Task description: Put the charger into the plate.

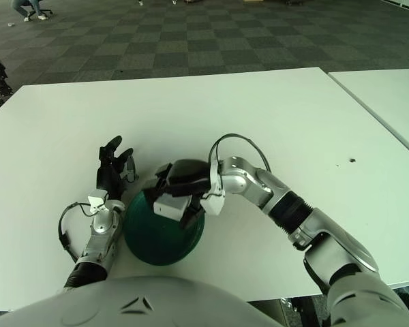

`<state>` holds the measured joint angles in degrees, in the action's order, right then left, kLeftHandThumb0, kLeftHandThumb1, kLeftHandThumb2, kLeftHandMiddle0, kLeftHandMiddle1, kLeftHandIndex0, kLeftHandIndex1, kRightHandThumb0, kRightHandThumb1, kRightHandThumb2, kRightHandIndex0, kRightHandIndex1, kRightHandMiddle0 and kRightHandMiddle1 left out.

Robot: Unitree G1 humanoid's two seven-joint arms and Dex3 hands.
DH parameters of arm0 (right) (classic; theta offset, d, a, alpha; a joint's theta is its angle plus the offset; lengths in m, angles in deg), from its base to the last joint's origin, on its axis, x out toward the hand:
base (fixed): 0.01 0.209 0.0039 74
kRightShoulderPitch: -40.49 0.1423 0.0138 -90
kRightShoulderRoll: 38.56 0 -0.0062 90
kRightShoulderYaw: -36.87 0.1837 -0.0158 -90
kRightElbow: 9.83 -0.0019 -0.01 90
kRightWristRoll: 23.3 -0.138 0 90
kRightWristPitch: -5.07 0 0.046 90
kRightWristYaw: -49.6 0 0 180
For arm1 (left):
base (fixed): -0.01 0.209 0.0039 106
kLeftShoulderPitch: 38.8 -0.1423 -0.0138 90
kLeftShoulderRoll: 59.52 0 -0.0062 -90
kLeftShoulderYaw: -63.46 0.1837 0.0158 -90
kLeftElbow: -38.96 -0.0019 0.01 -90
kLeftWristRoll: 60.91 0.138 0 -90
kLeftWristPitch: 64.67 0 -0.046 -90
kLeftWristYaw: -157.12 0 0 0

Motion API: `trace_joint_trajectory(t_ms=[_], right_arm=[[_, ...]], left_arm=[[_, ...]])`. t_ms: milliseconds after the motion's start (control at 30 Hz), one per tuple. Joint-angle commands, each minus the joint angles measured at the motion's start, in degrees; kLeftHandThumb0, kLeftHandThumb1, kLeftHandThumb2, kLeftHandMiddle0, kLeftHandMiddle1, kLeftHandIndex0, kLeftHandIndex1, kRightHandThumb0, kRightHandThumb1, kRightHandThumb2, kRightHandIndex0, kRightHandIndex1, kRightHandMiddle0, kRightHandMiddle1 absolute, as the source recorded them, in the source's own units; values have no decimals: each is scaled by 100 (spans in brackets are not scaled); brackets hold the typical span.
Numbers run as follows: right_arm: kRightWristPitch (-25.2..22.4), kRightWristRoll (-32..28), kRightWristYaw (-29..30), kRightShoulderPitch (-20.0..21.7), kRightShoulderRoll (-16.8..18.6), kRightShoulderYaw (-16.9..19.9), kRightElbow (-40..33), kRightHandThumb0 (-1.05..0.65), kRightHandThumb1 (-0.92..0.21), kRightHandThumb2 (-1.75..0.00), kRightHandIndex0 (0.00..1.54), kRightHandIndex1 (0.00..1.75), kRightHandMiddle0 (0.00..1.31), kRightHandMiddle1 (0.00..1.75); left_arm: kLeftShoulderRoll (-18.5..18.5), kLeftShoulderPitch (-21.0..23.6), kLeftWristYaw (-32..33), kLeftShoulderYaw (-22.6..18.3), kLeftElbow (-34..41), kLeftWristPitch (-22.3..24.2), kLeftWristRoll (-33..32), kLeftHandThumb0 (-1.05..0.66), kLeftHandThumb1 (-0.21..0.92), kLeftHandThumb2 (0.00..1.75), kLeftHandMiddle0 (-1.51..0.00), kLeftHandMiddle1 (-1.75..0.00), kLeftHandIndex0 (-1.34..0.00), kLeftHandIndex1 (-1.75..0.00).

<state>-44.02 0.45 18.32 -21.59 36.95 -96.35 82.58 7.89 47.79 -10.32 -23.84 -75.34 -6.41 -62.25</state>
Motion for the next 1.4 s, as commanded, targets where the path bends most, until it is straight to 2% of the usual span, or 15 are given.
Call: trace_joint_trajectory(t_ms=[0,167,333,500,633,767,800,867,900,933,967,1000,1067,1200,1367], right_arm=[[326,581,-39,-54,14,-33,-80,-41,-56,-101,102,175,43,175],[773,1118,215,-195,-78,9,132,-39,-63,-92,98,175,38,175],[1234,1343,443,-71,36,93,275,-39,-65,-89,100,175,36,175],[1683,2082,1313,-40,344,84,935,-40,-63,-92,102,175,38,175],[1974,2906,2598,-240,489,233,1063,-40,-63,-92,101,175,38,175],[1965,3708,3772,-397,442,447,600,-39,-70,-82,85,175,33,175],[1924,3850,3955,-404,427,486,457,-38,-77,-73,68,175,29,175],[1837,4088,4207,-408,378,505,270,-37,-83,-64,52,175,26,175],[1737,4282,4303,-398,292,532,95,-45,-85,-68,42,174,20,173],[1661,4434,4388,-388,228,550,-30,-61,-88,-77,28,125,13,127],[1550,4639,4521,-372,154,570,-172,-71,-89,-84,21,87,8,95],[1473,4782,4632,-358,108,575,-249,-76,-90,-88,18,72,7,82],[1278,5116,4885,-343,42,539,-357,-86,-91,-97,13,34,3,44],[981,5540,5168,-256,3,450,-402,-95,-92,-105,10,11,0,14],[803,5739,5369,-151,-19,353,-380,-99,-92,-108,11,6,0,6]], left_arm=[[-450,-752,-78,-63,-960,-8,-203,-73,92,85,-23,-80,0,-82],[-461,-725,-91,-63,-991,9,-166,-73,92,86,-23,-79,0,-80],[-467,-691,-68,-60,-1012,37,-131,-73,92,86,-25,-77,0,-78],[-480,-665,-20,-50,-1042,35,-85,-72,92,86,-25,-75,0,-76],[-484,-629,32,-45,-1062,50,-45,-72,92,87,-25,-73,0,-75],[-423,-373,-130,-252,-1382,140,-298,-73,92,84,-26,-70,0,-76],[-392,-233,-250,-367,-1568,182,-454,-72,92,82,-27,-69,0,-80],[-366,-27,-427,-536,-1836,254,-676,-72,92,81,-28,-67,0,-82],[-405,49,-518,-626,-1884,400,-831,-72,92,80,-28,-67,0,-83],[-436,111,-588,-700,-1927,502,-942,-70,92,79,-29,-66,0,-87],[-522,82,-582,-721,-1692,758,-1069,-69,92,78,-29,-66,0,-89],[-582,54,-566,-727,-1514,924,-1142,-68,92,78,-29,-66,0,-90],[-764,-65,-263,-628,-557,1671,-1324,-62,92,76,-29,-64,0,-96],[-867,-293,110,-489,550,2641,-1636,-52,92,72,-29,-60,-3,-102],[-876,-390,197,-395,787,2948,-1699,-45,90,72,-31,-57,-8,-104]])
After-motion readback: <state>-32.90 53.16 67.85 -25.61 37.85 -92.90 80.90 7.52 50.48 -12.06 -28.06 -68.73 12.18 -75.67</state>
